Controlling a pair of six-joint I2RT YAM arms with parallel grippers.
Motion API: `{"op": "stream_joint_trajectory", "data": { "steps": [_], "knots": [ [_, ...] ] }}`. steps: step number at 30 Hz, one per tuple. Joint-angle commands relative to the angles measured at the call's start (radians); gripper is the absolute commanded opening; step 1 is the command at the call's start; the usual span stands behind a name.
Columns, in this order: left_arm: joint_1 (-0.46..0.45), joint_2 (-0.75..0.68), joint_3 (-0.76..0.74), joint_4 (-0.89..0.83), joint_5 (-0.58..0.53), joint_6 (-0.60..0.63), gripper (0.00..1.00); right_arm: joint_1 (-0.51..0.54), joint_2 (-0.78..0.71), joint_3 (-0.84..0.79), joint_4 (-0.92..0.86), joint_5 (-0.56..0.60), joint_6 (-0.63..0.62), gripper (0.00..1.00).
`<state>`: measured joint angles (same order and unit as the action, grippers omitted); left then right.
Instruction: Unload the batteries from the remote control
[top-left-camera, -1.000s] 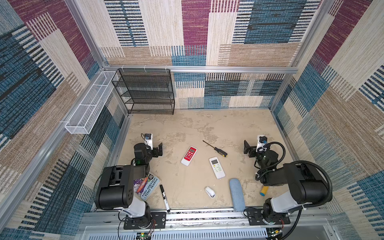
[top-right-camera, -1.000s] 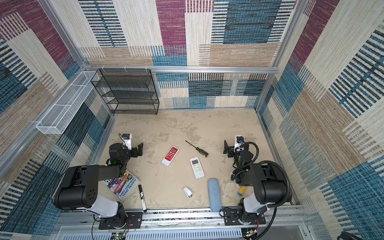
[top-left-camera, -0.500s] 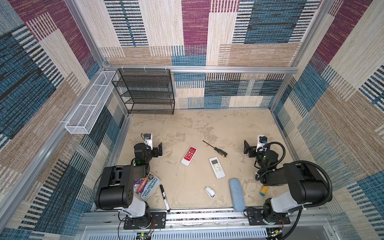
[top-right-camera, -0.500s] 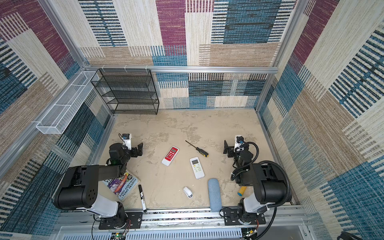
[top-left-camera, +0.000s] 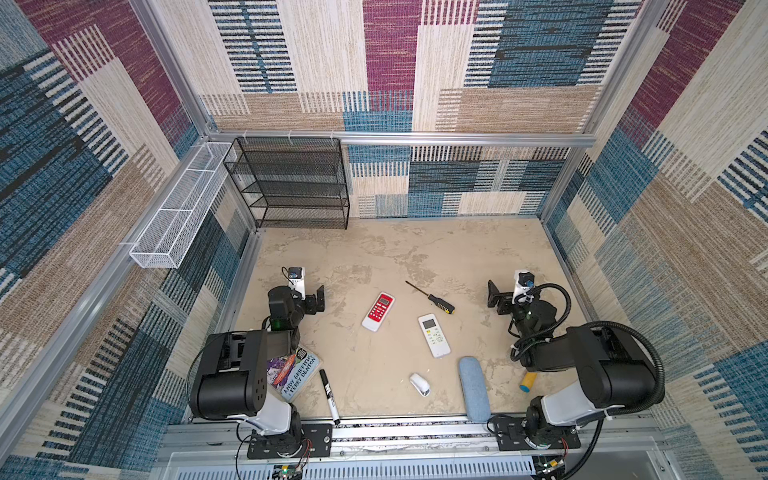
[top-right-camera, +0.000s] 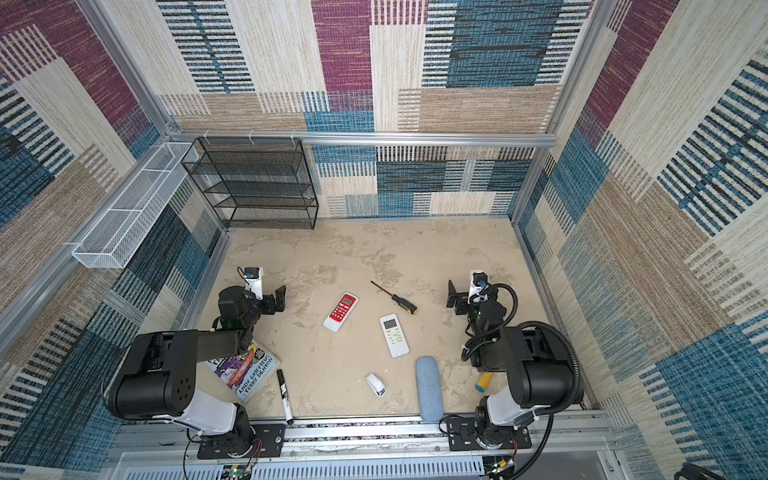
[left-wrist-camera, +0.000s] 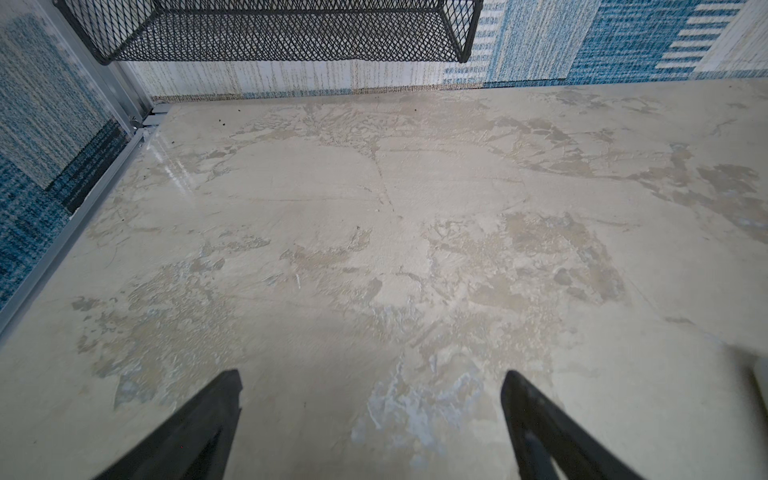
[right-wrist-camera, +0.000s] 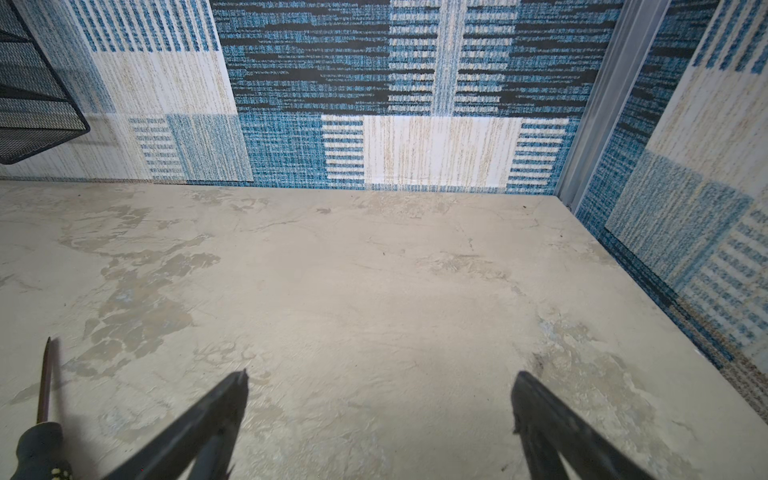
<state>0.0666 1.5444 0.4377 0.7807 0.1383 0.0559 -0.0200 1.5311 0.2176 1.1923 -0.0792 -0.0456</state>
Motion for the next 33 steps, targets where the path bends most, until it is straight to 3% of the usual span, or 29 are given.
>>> {"op": "stream_joint_trajectory", "data": {
  "steps": [1, 5, 8, 10, 14, 16, 20, 23, 27, 33],
  "knots": [
    [0.001, 0.002, 0.006, 0.014, 0.003, -0.039, 0.99, 0.0, -0.002, 0.005, 0.064, -0.008, 0.007, 1.0],
    [0.0, 0.0, 0.003, 0.017, 0.004, -0.038, 0.98, 0.001, -0.015, 0.018, 0.034, -0.019, 0.0, 1.0],
    [-0.02, -0.033, 0.014, -0.023, 0.007, -0.008, 0.95, 0.001, -0.063, 0.125, -0.191, -0.053, -0.016, 1.0],
    [-0.045, -0.084, 0.069, -0.153, -0.061, -0.012, 0.95, 0.002, -0.081, 0.196, -0.343, -0.05, -0.022, 1.0],
    [-0.064, -0.141, 0.257, -0.583, -0.114, -0.052, 0.94, 0.002, -0.153, 0.221, -0.438, -0.033, 0.014, 1.0],
    [-0.087, -0.16, 0.291, -0.65, -0.15, -0.06, 0.99, 0.002, -0.194, 0.241, -0.514, 0.012, 0.063, 1.0],
    [-0.164, -0.217, 0.302, -0.684, -0.216, -0.076, 0.99, 0.003, -0.266, 0.301, -0.706, 0.039, 0.169, 1.0],
    [-0.233, -0.222, 0.393, -0.854, -0.213, -0.083, 0.99, 0.003, -0.313, 0.353, -0.858, 0.037, 0.243, 1.0],
    [-0.355, -0.168, 0.5, -1.019, -0.229, -0.087, 0.99, 0.005, -0.406, 0.35, -0.961, 0.015, 0.298, 1.0],
    [-0.51, -0.059, 0.605, -1.167, -0.206, -0.191, 0.99, 0.02, -0.501, 0.357, -1.094, 0.003, 0.317, 1.0]
  ]
}}
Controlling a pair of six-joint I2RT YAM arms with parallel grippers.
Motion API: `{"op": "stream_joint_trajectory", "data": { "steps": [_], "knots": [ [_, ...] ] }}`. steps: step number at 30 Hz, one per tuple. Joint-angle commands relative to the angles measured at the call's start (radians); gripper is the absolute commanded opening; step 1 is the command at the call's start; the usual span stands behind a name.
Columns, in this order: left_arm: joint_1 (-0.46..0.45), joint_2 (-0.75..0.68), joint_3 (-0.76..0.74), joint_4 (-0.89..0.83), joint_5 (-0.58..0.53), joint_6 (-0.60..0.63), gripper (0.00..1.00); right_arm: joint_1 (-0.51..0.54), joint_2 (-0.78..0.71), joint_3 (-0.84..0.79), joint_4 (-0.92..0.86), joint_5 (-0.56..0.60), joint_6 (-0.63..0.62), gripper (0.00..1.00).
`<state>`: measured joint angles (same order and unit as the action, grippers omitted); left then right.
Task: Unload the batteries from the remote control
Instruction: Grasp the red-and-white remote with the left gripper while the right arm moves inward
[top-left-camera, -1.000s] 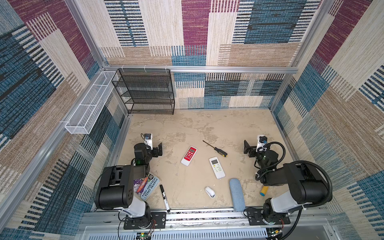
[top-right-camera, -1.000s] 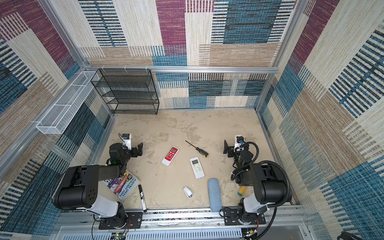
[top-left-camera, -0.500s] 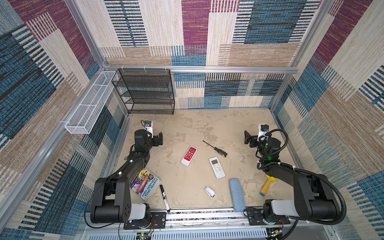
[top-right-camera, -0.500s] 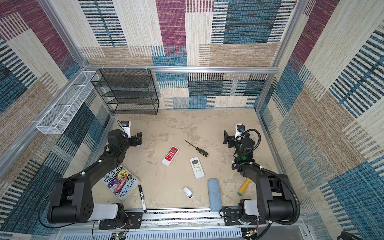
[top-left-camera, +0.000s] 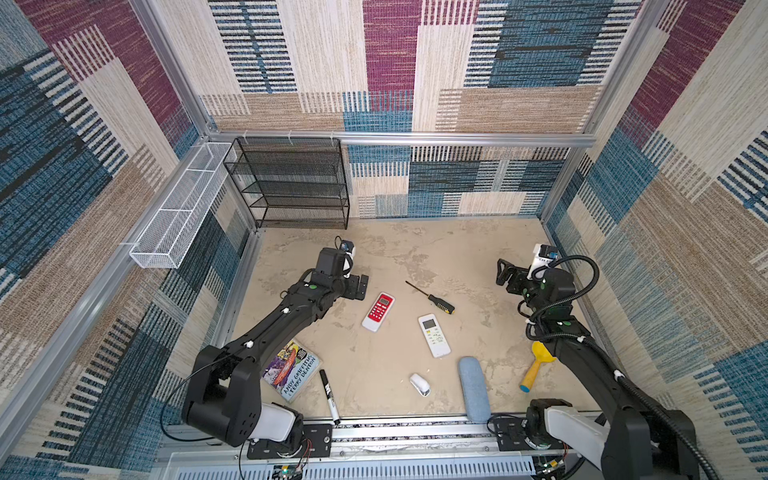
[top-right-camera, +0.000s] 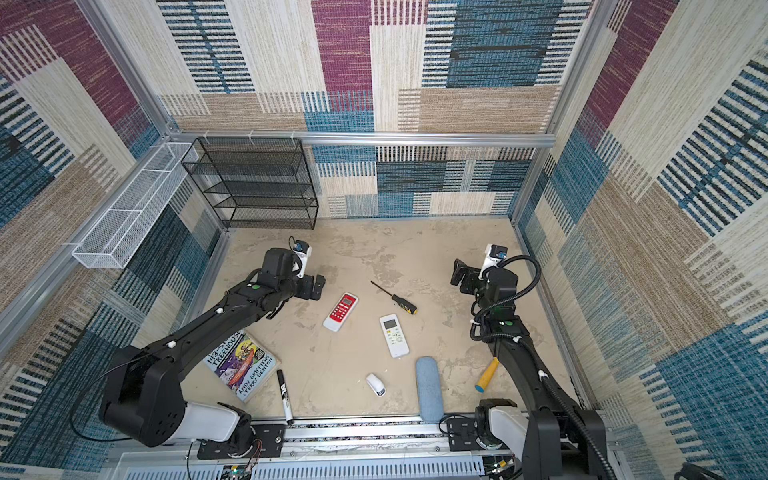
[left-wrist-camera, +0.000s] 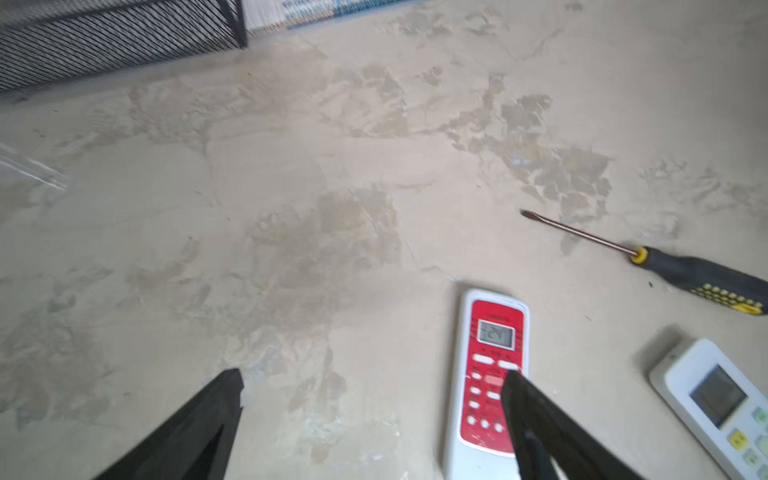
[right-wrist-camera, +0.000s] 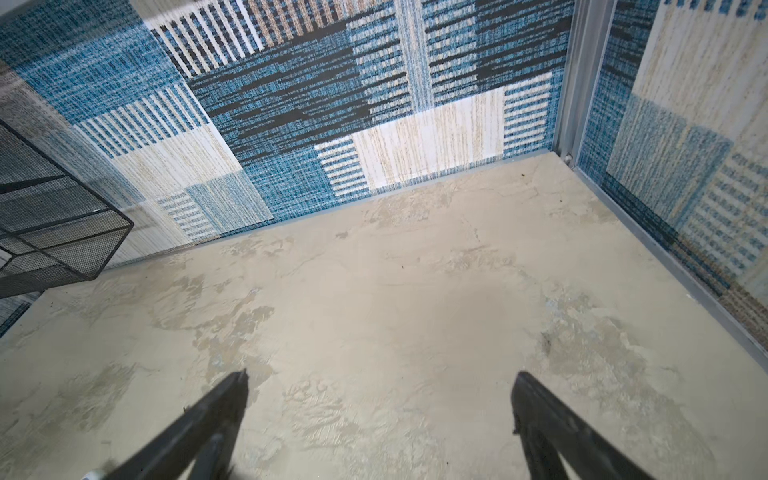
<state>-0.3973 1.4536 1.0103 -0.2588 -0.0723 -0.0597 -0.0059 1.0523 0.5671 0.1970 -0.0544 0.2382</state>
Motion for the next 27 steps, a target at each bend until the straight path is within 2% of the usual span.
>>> {"op": "stream_joint_trajectory", "data": {
  "steps": [1, 6, 11, 18, 27],
  "knots": [
    [-0.069, 0.05, 0.048, -0.146, 0.002, -0.083, 0.99, 0.007, -0.026, 0.012, -0.116, -0.031, 0.031, 1.0],
    [-0.182, 0.187, 0.171, -0.28, -0.007, -0.095, 0.99, 0.028, 0.012, 0.064, -0.206, -0.085, 0.03, 1.0],
    [-0.241, 0.329, 0.293, -0.386, -0.017, -0.111, 0.99, 0.082, 0.073, 0.092, -0.222, -0.109, 0.028, 1.0],
    [-0.248, 0.429, 0.38, -0.446, -0.033, -0.131, 0.97, 0.122, 0.102, 0.102, -0.185, -0.172, 0.038, 1.0],
    [-0.237, 0.573, 0.515, -0.511, -0.059, -0.101, 0.9, 0.14, 0.157, 0.135, -0.179, -0.195, 0.03, 0.93]
  ]
}}
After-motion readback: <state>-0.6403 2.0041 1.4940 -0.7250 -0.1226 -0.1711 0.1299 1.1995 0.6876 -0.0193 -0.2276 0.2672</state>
